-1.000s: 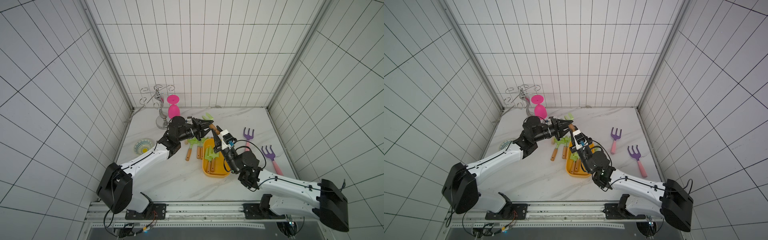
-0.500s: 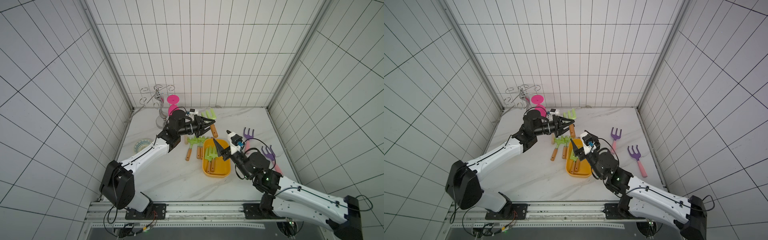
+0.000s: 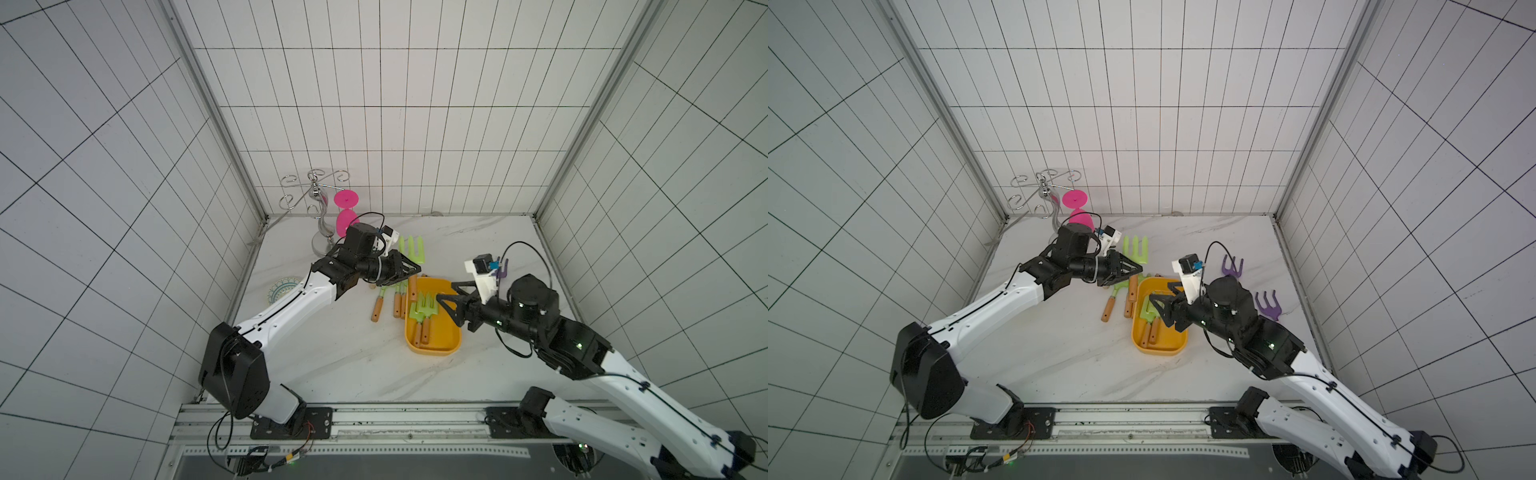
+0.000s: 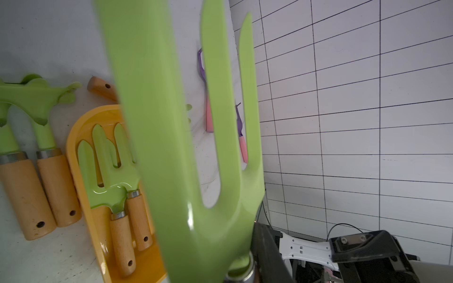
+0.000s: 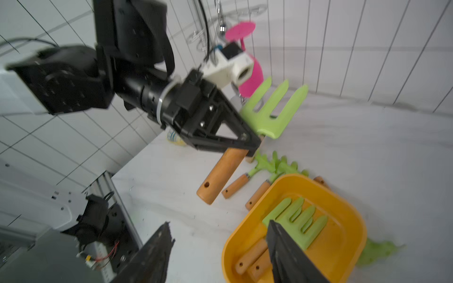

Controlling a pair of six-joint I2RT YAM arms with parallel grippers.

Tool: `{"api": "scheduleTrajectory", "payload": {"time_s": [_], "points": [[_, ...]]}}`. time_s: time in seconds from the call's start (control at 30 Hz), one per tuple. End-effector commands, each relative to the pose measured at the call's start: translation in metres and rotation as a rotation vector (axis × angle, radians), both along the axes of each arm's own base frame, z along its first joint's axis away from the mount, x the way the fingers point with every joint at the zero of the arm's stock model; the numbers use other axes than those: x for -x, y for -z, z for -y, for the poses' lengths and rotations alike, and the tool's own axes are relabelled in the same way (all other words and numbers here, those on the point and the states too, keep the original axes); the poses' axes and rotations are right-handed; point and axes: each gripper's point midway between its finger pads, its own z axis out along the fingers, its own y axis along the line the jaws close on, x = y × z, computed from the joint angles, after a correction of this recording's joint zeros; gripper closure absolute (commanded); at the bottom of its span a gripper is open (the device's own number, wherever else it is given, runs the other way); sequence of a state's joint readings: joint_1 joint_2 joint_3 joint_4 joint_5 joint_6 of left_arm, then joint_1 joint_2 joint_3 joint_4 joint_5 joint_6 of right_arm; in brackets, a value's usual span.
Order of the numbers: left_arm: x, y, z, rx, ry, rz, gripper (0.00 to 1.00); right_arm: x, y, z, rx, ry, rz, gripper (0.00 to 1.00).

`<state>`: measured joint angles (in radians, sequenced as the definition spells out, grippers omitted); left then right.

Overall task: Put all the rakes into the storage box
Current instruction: Place the rake in the storage box.

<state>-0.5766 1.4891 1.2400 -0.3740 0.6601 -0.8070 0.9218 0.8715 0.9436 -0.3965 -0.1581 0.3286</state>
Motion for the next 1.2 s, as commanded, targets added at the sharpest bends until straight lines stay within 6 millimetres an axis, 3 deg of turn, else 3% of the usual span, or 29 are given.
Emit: {"api": "scheduleTrajectory", "payload": {"time_s": [0.0, 0.33, 0.6, 0.93, 1.07, 1.17], "points": [[0.003, -0.015, -0.001, -0.042, 0.01, 0.162, 0.98, 0.02, 0.028, -0.018, -0.001, -0.098, -0.227, 0.37], [0.017, -0.023, -0.006, -0.041, -0.004, 0.269, 1.0, -0.003, 0.028, -0.044, -0.165, -0.076, -0.297, 0.38], [0.028, -0.028, -0.002, -0.039, 0.006, 0.315, 1.0, -0.014, 0.043, -0.062, -0.176, -0.07, -0.382, 0.44], [0.034, -0.03, -0.002, -0.032, 0.018, 0.328, 1.0, -0.027, 0.051, -0.057, -0.182, 0.015, -0.369, 0.71], [0.035, -0.029, -0.001, -0.036, 0.021, 0.333, 0.92, -0.028, 0.053, -0.058, -0.182, 0.021, -0.387, 0.77], [0.032, -0.026, -0.005, -0.061, 0.003, 0.339, 0.74, -0.03, 0.05, -0.052, -0.197, 0.046, -0.38, 0.81]]}}
